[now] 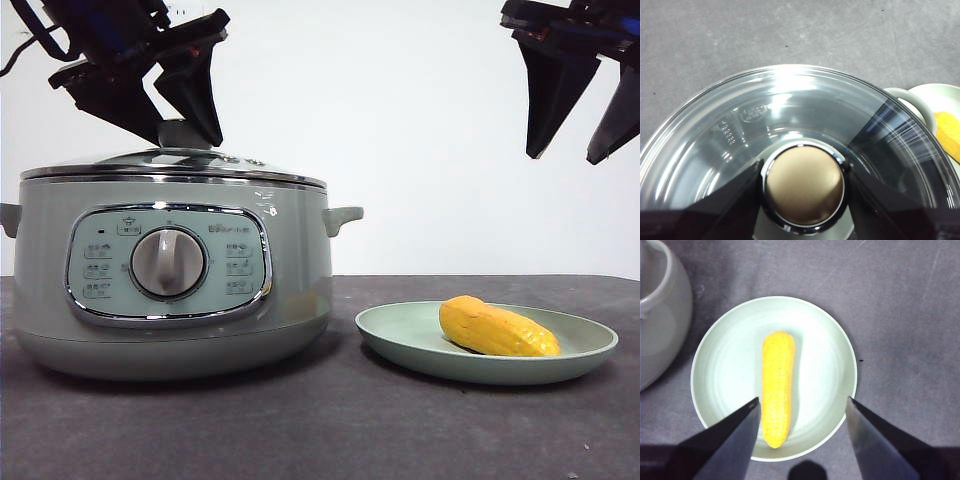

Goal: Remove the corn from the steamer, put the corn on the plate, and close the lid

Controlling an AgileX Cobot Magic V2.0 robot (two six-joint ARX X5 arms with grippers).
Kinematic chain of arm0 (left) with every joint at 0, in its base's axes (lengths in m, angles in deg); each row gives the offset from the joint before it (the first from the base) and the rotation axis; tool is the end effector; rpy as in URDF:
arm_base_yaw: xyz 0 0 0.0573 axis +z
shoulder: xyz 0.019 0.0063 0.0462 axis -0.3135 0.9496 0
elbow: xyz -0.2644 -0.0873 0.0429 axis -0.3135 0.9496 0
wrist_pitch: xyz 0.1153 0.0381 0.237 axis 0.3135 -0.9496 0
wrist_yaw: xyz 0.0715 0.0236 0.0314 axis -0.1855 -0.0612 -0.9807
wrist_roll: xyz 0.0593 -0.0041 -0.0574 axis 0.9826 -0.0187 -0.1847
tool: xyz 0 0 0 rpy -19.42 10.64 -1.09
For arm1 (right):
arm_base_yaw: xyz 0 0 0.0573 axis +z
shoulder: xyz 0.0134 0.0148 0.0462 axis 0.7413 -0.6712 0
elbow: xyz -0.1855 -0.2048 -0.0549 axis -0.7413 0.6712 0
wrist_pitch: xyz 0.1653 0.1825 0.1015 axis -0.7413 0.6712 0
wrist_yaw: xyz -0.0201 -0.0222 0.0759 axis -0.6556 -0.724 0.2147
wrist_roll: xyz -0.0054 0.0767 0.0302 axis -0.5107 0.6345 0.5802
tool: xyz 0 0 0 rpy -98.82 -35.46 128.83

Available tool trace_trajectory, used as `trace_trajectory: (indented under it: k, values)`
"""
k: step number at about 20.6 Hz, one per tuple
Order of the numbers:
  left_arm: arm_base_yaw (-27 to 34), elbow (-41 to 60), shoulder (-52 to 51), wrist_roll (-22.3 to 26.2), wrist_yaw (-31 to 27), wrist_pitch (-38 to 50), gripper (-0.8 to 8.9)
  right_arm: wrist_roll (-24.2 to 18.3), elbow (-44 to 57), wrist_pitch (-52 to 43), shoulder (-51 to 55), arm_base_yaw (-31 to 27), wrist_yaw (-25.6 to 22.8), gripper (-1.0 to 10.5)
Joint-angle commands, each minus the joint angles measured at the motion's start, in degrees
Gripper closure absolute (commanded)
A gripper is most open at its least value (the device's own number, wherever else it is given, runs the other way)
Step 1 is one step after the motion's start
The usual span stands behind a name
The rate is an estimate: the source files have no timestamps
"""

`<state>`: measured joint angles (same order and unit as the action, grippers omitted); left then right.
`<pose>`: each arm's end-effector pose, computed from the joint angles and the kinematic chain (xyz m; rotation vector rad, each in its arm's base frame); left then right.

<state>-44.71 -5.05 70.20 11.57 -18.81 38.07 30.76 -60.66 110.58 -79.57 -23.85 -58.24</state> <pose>0.3037 -0.1513 0.2846 0.0848 0.6727 -0.4231 0.2453 0.1031 0.2742 -0.1177 0.8965 0.2615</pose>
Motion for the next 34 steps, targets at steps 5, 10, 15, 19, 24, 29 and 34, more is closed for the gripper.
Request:
trace_trajectory:
  k: [5, 10, 15, 19, 24, 29, 34]
  values:
    - [-0.20, -0.57, 0.79, -0.55, 0.00, -0.61, 7.26, -0.13, 0.31, 0.02, -0.11, 0.02, -0.17, 6.6]
    - [-0.20, -0.59, 0.76, -0.55, -0.02, -0.52, 3.65, -0.11, 0.31, 0.11, -0.11, 0.02, -0.15, 6.6]
    - [-0.24, -0.66, -2.89, -0.61, -0.04, -0.90, 3.65, -0.26, 0.31, -0.17, -0.11, 0.02, -0.15, 6.6]
    - [-0.24, -0.68, -9.18, -0.15, 0.35, -10.10, 3.78, -1.40, 0.31, 0.07, -0.11, 0.02, -0.15, 6.7]
    - [-0.33, -0.46, -14.88, 3.52, -0.22, -25.18, 8.22, -1.38, 1.44, -0.22, 1.88, 0.59, -0.13, 9.6]
    - [-2.51, 6.27, -26.29, 2.56, -5.49, -19.10, 8.22, -1.14, 11.69, -11.58, 13.66, 2.69, -0.13, 9.6]
    - [-3.52, 22.84, -42.34, -0.17, -8.48, -6.69, 8.22, 1.42, 25.55, -26.12, 27.65, 4.46, -0.13, 9.6]
